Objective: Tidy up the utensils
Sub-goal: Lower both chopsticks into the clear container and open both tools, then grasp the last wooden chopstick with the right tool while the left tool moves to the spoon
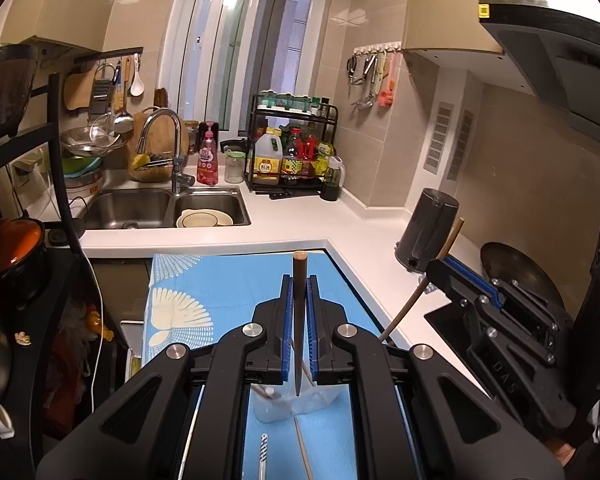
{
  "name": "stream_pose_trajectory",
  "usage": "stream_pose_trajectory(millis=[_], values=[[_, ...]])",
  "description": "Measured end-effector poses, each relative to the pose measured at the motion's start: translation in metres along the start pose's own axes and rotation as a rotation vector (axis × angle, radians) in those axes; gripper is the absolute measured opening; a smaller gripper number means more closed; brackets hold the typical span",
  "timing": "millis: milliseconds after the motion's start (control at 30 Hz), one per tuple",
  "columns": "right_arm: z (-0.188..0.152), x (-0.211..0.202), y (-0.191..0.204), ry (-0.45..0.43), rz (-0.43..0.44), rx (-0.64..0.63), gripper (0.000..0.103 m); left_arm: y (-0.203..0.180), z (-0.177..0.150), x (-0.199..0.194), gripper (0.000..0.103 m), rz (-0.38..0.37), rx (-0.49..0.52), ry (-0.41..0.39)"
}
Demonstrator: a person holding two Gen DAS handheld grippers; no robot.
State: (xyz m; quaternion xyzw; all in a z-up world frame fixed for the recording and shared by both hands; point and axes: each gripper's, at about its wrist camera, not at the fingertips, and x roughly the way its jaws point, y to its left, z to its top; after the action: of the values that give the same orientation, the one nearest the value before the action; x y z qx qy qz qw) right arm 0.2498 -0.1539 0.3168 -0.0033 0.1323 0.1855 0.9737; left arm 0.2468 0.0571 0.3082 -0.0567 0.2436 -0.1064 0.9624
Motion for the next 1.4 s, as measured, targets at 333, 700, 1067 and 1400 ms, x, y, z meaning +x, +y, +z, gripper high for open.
stream_pose_trajectory(millis=[333, 700, 1067, 1400], values=[[-0.055, 0.076, -0.02, 0.15, 0.011, 0.052, 0.006, 0.006, -0.034, 0.087, 0.007, 0.035, 0.039, 0.115], [-0.075, 0.073, -0.025, 0.205, -0.034, 0.038, 0.027, 0.009, -0.05, 0.079, 0.027, 0.01, 0.03, 0.102], [-0.055, -0.007, -0.015, 0.052, -0.116, 0.003, 0.029, 0.003, -0.065, 0.007, 0.027, 0.016, 0.002, -0.042], [-0.119, -0.093, 0.01, -0.025, -0.128, 0.042, 0.029, 0.009, -0.158, -0.029, 0.027, 0.053, -0.035, -0.053]])
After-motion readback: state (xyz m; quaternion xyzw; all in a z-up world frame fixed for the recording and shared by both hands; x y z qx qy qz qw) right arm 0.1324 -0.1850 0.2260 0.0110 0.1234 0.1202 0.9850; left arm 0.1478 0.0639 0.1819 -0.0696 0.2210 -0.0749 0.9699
